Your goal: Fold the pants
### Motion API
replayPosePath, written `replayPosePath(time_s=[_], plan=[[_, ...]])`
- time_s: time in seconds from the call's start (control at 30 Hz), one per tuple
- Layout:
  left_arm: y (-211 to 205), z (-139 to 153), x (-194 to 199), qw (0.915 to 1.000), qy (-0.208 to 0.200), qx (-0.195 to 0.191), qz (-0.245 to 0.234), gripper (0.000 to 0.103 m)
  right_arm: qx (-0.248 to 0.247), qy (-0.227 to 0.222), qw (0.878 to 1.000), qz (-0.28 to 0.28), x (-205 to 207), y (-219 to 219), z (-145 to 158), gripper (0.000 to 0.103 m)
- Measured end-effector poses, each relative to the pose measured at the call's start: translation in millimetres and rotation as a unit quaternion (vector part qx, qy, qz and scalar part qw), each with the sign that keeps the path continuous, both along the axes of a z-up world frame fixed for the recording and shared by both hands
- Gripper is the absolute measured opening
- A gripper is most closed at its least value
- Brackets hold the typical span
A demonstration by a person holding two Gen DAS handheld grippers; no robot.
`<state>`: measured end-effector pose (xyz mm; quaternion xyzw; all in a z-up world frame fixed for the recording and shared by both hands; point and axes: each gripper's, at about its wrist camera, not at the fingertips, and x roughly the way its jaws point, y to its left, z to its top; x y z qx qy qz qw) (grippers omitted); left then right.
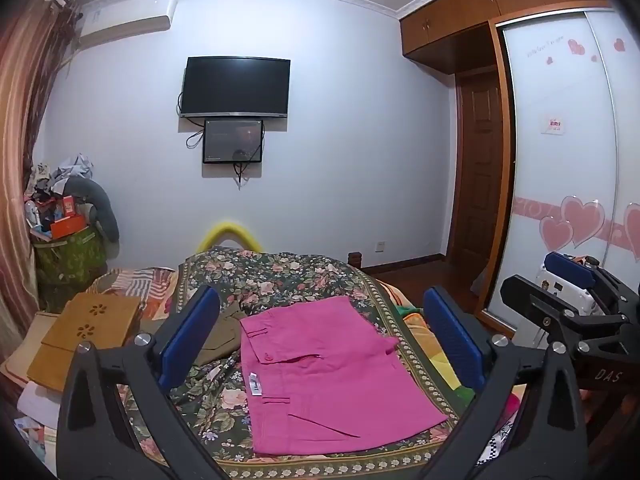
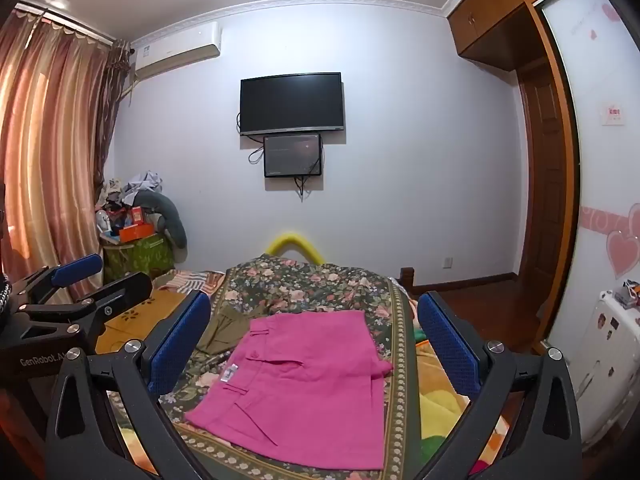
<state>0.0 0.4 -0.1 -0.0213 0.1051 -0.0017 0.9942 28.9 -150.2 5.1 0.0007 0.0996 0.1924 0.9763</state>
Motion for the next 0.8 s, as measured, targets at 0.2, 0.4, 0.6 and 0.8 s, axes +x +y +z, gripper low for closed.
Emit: replayPosePath(time_s=[0.2, 0.4, 0.6, 0.8], plan=[[-0.1, -2.6, 6.8, 1.0, 0.006, 0.001, -0.002, 0.103, 0.0, 0.002, 1.0, 0.0, 0.0, 0.1, -0.2, 0.103], [3.1, -4.7, 4.7, 1.0, 0.003, -0.006, -0.003, 0.103, -0.002, 0.001, 1.0, 0.0, 0.5, 0.6, -0.5, 0.103], [4.3, -6.2, 6.3, 1.0, 0.002, -0.006, 0.002, 0.103, 0.0, 0.002, 1.0, 0.001, 2.2, -0.3, -0.7, 0.103], [5.0, -6.5, 5.8, 1.0, 0.002, -0.006, 0.003, 0.103, 0.0, 0.003, 1.0, 0.0, 2.7, -0.6, -1.0, 0.103]])
